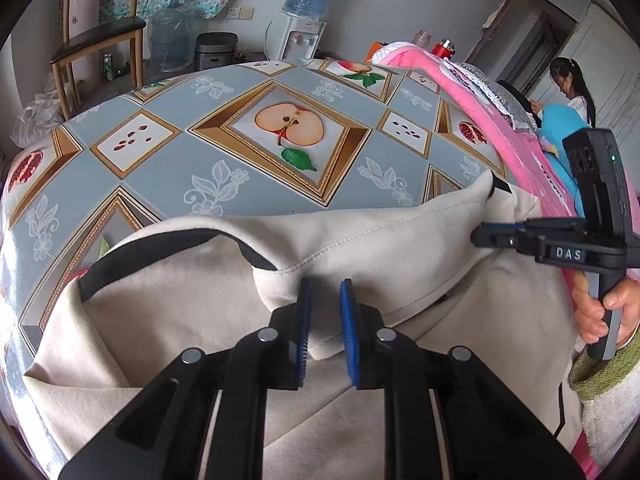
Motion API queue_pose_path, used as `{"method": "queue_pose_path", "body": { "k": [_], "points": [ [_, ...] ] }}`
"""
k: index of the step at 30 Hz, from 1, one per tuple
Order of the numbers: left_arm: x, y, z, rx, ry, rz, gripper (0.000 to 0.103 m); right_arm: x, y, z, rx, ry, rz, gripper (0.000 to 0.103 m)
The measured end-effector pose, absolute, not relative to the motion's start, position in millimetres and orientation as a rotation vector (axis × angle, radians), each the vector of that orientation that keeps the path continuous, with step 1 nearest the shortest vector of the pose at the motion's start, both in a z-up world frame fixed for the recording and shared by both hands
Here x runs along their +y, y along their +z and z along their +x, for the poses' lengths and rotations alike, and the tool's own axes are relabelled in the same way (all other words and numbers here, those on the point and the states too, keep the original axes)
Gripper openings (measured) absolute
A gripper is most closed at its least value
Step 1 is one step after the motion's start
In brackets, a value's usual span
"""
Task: Fold large clothes
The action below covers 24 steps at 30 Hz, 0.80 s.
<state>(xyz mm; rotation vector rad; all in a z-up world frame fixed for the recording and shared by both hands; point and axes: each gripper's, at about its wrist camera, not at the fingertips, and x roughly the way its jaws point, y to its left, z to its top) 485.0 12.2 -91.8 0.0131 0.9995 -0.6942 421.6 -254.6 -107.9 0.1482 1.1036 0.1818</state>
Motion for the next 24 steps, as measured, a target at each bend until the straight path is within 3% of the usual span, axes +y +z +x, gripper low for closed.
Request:
{"method": "queue_pose_path", "body": {
  "k": [3,5,7,9,12,16,20,24],
  "points": [
    [9.4,-91.9,482.4,0.981,-0.689,0.038,0.015,-252.3,-112.0,418.7,1.083,0.163,0.107,0.011],
    [8.8,-91.7,480.6,0.969,-0.690,0.064,0.015,-252.7,-108.3,412.4,1.091,0.117,0.064,0.037],
    [8.8,-91.4,478.8,0.959,-0.692,0.084,0.015,-254.7,-96.7,401.6,1.075,0.036,0.031,0.044],
    [9.6,-91.9,479.3,0.954,-0.697,0.083,0.015,-253.8,-80.3,390.7,1.005,-0.046,-0.016,0.044],
    [10.0,-92.4,480.5,0.951,-0.704,0.074,0.015,-229.3,-65.5,377.6,0.922,0.006,-0.044,0.034],
    [17.8,-87.4,478.7,0.936,-0.709,0.026,0.015,-178.6,-79.4,385.2,0.947,0.220,-0.039,0.023],
    [32.5,-73.6,468.8,0.893,-0.747,-0.017,0.013,-160.3,-110.4,405.5,1.012,0.247,-0.007,0.022],
    [18.3,-79.2,460.5,0.914,-0.727,0.188,0.013,-166.4,-112.4,402.1,1.024,0.277,0.058,0.022]
  ]
}}
